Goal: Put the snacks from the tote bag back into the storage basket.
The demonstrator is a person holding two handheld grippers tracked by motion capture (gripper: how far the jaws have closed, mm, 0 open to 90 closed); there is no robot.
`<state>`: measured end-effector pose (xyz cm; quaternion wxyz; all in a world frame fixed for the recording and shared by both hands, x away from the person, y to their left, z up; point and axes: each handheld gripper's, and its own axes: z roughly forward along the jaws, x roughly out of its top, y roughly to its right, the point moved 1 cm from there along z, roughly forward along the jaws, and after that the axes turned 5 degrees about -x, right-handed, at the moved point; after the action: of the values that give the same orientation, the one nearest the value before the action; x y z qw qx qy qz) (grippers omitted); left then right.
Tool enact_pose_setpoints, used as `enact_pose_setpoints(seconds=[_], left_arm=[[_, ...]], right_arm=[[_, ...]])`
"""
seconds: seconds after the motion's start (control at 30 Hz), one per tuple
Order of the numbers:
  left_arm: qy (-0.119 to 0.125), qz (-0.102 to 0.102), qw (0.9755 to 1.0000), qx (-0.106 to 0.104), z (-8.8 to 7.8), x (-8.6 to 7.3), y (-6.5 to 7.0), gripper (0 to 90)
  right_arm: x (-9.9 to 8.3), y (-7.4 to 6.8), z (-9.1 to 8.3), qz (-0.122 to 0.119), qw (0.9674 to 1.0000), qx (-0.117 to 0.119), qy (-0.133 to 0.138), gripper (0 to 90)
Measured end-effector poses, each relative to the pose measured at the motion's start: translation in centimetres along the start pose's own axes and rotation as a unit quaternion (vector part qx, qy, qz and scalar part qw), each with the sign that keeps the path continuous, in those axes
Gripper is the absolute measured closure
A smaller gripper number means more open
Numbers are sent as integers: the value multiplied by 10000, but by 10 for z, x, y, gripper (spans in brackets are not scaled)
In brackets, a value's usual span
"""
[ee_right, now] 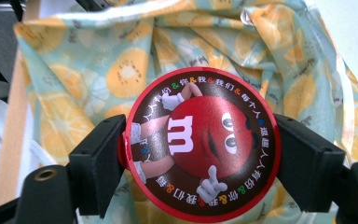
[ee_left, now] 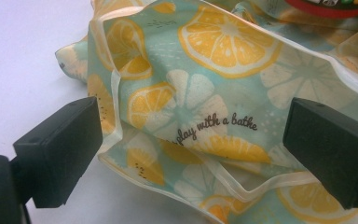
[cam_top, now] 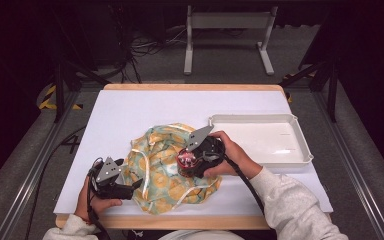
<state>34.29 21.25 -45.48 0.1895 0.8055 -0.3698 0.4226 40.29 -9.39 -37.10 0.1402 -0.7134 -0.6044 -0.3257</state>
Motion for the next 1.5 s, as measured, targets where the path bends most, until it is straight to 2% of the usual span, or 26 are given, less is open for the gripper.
enact_pose_setpoints(seconds=[0.1, 0.5, 0.87, 1.27, 1.5], left_arm=[[14, -41, 10000, -20, 1, 0, 0, 51], [-62, 2, 10000, -61, 3, 0, 0, 52], [-66, -1, 10000, -74, 3, 0, 0, 51], [-98, 17, 9999, -104, 3, 0, -1, 51], [-121, 11, 9999, -115, 4, 0, 0, 51]], right_arm=[[2, 0, -5, -30, 10000, 45, 54, 238], [2, 7, -34, -92, 9997, -122, 175, 238], [-2, 13, -47, -81, 9995, -275, 146, 238], [-9, 22, -53, -23, 9995, -312, 25, 237], [-20, 31, -65, 75, 9991, -414, -55, 237]])
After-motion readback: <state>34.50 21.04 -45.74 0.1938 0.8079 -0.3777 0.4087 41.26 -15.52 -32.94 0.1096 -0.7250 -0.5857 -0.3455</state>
